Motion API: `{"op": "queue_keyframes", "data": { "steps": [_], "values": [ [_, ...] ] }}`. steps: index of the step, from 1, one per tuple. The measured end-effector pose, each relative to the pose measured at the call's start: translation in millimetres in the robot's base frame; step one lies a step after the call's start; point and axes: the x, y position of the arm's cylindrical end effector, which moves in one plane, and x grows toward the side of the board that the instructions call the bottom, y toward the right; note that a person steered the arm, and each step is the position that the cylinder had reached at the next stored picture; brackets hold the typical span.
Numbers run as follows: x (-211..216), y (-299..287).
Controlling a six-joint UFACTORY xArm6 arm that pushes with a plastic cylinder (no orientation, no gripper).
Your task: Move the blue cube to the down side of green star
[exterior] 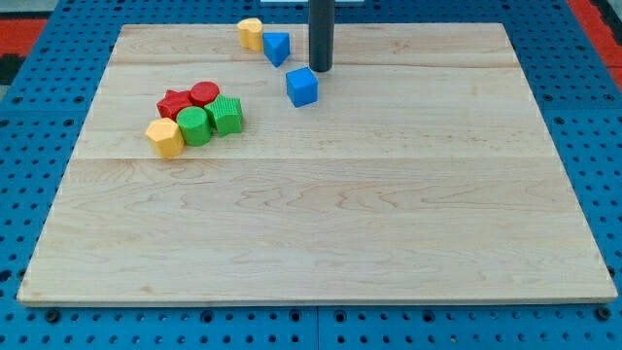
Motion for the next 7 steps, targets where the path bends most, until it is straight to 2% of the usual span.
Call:
{"op": "queue_keyframes", "data": {
  "steps": [2, 3, 4, 5, 7],
  "values": [
    [53.3, -5.9],
    [61.9, -5.3],
    [46.2, -10.9],
    [47.6, -27.2],
    [94.2, -32.0]
  ]
}}
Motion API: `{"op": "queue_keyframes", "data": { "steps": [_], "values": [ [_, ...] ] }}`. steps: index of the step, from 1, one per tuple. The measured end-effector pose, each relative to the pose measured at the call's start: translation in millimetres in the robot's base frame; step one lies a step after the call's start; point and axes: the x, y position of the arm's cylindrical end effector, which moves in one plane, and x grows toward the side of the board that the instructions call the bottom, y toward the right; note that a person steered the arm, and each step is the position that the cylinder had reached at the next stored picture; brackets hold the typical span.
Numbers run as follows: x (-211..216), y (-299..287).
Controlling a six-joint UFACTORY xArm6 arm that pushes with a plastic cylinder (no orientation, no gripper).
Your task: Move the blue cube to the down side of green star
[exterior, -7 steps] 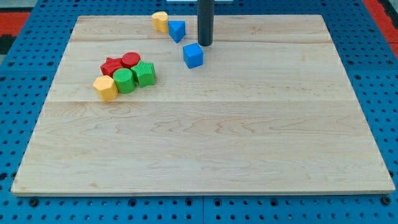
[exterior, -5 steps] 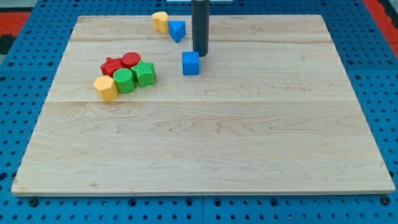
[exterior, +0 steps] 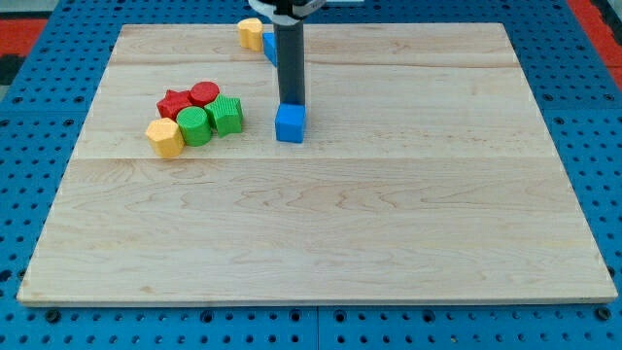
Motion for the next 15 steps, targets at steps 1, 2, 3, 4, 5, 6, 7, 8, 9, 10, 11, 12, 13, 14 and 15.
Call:
{"op": "queue_keyframes", "data": {
  "steps": [1, 2, 3, 4, 5, 6, 7, 8, 9, 10, 11, 12, 13, 14, 15],
  "values": [
    [15.1, 26.8],
    [25.1, 88.7],
    [36.6, 86.0],
    [35.7, 58.6],
    [43.5, 27.6],
    [58.1, 11.7],
    [55.4, -4.6],
    [48.4, -19.5],
    [47.7, -20.6],
    [22.9, 1.1],
    [4.0, 6.7],
    [10.8, -6.8],
    [12.0, -12.5],
    [22.3, -31.2],
    [30.9, -46.1]
  ]
}}
